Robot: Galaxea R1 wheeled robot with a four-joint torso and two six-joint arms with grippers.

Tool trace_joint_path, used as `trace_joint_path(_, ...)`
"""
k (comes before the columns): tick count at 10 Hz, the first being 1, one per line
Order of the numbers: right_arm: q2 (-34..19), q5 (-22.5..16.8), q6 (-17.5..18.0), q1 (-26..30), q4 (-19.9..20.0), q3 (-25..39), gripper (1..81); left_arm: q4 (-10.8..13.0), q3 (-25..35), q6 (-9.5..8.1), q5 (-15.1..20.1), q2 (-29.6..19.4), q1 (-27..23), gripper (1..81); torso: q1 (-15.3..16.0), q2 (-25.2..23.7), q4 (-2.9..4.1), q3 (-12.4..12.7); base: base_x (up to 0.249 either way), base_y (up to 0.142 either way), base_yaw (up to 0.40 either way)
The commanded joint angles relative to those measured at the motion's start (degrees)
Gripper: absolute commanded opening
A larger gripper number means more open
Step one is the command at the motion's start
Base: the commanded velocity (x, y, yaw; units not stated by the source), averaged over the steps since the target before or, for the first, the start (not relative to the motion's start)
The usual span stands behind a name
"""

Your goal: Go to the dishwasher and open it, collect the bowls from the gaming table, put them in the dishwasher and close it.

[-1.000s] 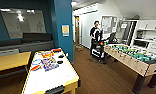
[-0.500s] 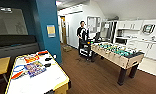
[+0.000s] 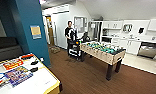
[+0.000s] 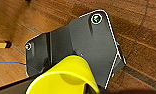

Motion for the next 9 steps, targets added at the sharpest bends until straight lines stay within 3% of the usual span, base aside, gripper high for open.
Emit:
trace_joint_path(1,-1.6,-3.0,-0.1,2.7,-0.5,0.3,1.0,0.6,-0.2,0.14,2.7,-1.1,-2.6,1.0,0.0,0.0,0.00,0.0,0.000,0.000,-0.383)
trace_joint_path(9,-0.7,-3.0,-0.3,2.7,-1.0,-1.3,1.0,1.2,-0.3,0.14,3.2,-0.4,-2.6,1.0,0.0,0.0,0.00,0.0,0.000,0.000,-0.383)
